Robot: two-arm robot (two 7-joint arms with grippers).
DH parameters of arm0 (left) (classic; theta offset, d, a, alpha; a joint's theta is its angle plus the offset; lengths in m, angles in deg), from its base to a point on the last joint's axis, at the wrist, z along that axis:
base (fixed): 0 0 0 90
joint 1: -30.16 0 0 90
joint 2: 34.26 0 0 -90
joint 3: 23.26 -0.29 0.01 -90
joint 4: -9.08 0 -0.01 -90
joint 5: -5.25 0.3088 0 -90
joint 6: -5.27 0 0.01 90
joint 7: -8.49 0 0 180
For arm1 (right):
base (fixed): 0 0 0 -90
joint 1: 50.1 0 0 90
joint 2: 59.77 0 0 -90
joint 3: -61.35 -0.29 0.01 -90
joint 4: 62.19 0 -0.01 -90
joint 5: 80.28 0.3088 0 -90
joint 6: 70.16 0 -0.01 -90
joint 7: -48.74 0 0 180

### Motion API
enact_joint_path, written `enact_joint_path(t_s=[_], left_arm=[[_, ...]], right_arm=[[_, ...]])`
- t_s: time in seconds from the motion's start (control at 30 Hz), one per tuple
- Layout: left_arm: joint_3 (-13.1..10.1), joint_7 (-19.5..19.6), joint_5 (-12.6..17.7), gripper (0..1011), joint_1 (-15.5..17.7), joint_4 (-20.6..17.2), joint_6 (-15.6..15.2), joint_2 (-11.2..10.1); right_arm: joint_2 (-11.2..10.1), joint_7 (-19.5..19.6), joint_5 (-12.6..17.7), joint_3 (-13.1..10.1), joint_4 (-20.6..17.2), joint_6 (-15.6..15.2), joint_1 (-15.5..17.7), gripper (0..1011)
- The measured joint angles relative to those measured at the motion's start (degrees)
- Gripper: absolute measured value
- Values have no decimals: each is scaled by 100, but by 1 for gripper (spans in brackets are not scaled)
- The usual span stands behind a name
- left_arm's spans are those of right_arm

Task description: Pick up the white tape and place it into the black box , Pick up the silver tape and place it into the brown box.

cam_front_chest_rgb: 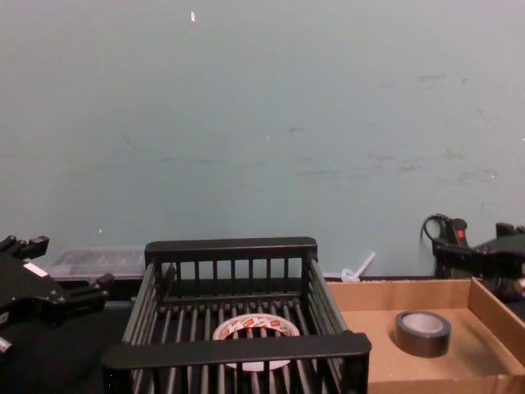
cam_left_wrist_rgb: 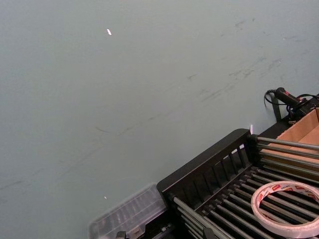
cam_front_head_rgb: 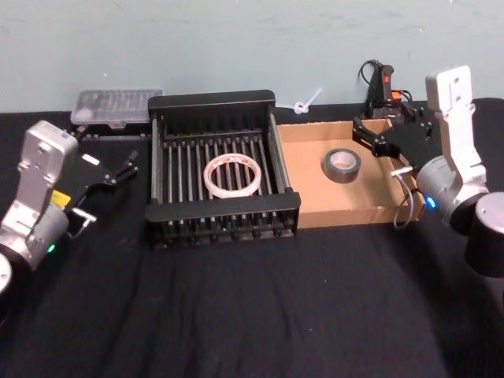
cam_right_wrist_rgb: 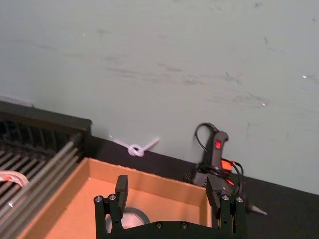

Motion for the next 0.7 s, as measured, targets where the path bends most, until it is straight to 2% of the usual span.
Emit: enact_joint_path(t_s=[0.37,0.7], left_arm=[[0,0,0,1001,0,0,0,0],[0,0,0,1001,0,0,0,0]], right_arm=[[105,330,-543,13,303,350,111,1002],[174,337,-691,-33,390,379,110,1002]])
